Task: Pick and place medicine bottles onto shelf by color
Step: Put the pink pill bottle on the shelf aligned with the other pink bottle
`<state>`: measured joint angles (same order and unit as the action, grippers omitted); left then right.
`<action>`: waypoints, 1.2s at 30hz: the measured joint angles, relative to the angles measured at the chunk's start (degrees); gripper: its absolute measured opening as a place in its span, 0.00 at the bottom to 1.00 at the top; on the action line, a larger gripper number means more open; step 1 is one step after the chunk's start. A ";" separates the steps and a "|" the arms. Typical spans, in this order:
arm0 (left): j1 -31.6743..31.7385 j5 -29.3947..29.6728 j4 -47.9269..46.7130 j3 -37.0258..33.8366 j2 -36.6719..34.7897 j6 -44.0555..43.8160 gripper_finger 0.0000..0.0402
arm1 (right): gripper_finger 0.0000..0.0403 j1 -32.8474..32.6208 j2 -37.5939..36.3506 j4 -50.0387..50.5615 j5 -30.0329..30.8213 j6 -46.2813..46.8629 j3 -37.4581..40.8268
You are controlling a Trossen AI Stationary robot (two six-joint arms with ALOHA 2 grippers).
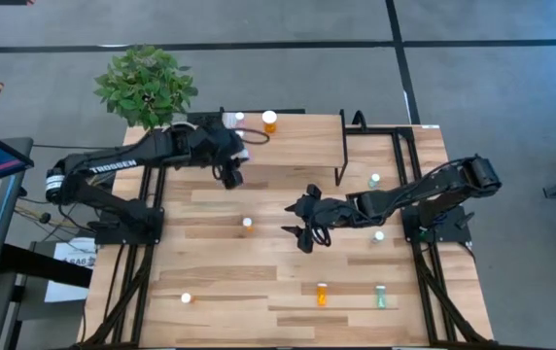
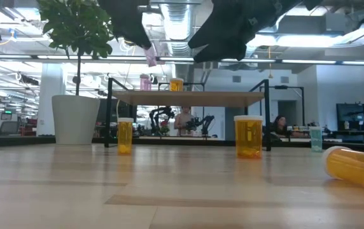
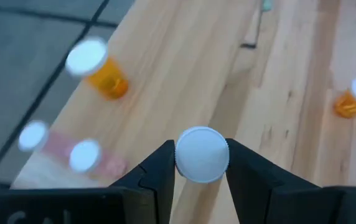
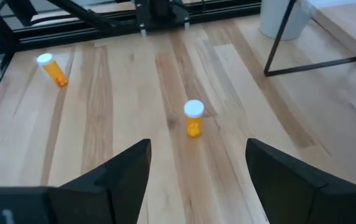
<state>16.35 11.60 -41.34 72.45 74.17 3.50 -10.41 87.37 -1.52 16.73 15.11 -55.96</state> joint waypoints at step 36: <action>7.60 -0.56 -6.76 0.19 8.02 -2.31 0.27 | 0.71 0.33 0.04 0.00 0.13 -0.13 0.00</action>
<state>23.94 11.03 -48.10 72.64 82.19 1.19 -10.09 87.42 -1.52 16.86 14.98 -55.96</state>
